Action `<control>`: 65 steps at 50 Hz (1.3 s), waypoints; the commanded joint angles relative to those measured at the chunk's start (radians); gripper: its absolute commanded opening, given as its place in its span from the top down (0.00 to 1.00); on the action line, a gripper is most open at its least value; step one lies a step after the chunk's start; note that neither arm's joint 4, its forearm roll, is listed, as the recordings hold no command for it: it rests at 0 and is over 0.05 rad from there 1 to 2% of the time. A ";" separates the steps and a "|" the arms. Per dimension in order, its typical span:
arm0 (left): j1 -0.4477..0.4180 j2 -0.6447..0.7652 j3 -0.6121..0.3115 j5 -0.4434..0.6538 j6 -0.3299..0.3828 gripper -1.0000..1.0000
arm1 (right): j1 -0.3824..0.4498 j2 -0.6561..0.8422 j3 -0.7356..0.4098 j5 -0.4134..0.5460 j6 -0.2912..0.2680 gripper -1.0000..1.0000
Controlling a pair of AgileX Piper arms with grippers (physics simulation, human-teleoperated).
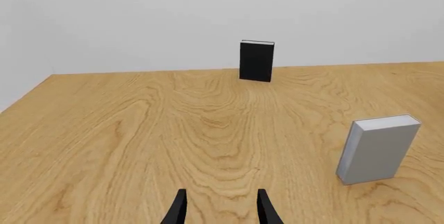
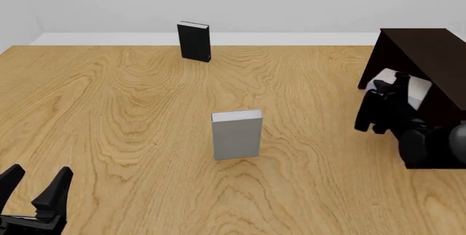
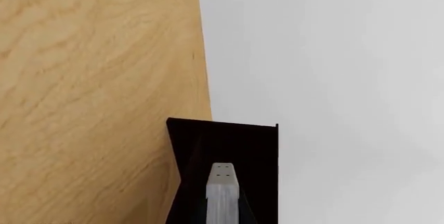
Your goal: Pick up the book on the right and place it on the cabinet shelf.
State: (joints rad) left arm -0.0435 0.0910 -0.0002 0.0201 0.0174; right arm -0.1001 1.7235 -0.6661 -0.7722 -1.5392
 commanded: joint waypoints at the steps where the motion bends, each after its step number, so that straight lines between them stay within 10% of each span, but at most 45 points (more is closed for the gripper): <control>1: 0.000 -0.003 0.000 0.004 0.001 0.00 | -0.031 0.010 -0.029 -0.010 0.024 1.00; 65: 0.005 0.009 0.000 -0.006 0.010 0.00 | -0.103 0.152 -0.148 -0.007 0.075 1.00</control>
State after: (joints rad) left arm -0.0408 0.1011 -0.0002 0.0141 0.0241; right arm -0.2047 1.8596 -0.7879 -0.7676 -1.4914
